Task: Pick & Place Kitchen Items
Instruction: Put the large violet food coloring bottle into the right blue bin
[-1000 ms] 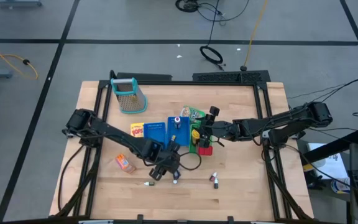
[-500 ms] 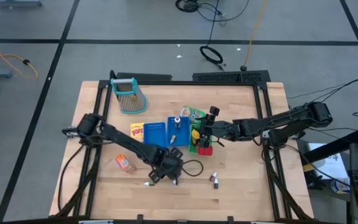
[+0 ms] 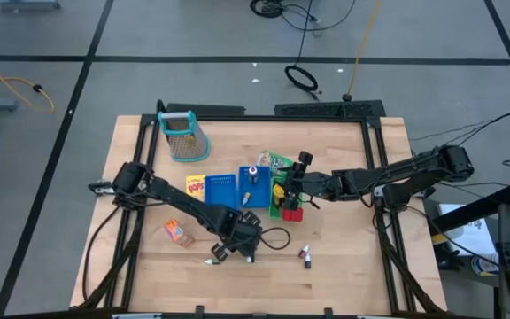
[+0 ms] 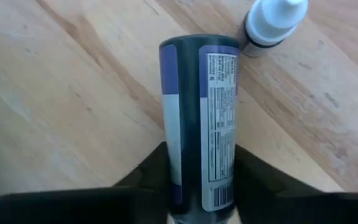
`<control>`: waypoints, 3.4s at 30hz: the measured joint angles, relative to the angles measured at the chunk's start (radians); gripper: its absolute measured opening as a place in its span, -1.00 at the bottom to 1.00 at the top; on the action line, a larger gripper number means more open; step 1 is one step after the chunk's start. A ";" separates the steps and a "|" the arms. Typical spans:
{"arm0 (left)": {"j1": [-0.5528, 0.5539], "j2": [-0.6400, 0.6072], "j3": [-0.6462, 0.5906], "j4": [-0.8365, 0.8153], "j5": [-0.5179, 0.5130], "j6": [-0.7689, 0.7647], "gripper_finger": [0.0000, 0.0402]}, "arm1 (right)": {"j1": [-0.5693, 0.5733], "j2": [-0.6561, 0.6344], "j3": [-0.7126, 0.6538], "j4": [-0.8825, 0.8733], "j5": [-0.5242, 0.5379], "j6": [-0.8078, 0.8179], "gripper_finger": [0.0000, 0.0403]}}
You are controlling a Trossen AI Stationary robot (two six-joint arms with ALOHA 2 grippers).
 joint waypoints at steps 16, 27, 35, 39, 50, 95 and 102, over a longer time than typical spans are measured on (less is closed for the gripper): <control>-0.010 -0.201 -0.005 -0.180 -0.101 -0.281 -0.44 | 0.000 0.000 0.000 0.017 -0.157 0.002 -0.15; 0.010 -0.365 -0.003 -0.259 -0.211 -0.325 -0.54 | 0.037 0.000 0.003 0.184 -0.317 0.001 -0.15; 0.077 -0.368 0.002 -0.296 -0.238 -0.344 -0.48 | 0.139 0.011 0.064 0.171 -0.328 -0.013 -0.15; 0.088 -0.368 0.071 -0.313 -0.249 -0.332 -0.47 | 0.146 0.011 0.072 0.150 -0.282 -0.020 -0.15; 0.089 -0.369 0.314 -0.451 -0.370 -0.300 -0.46 | 0.147 0.011 0.072 0.181 -0.257 -0.024 -0.15; 0.090 -0.369 0.351 -0.472 -0.427 -0.296 -0.46 | 0.058 0.117 0.150 0.352 -0.287 -0.140 0.05; 0.090 -0.369 0.351 -0.471 -0.428 -0.292 -0.46 | 0.054 0.125 0.150 0.360 -0.286 -0.141 0.05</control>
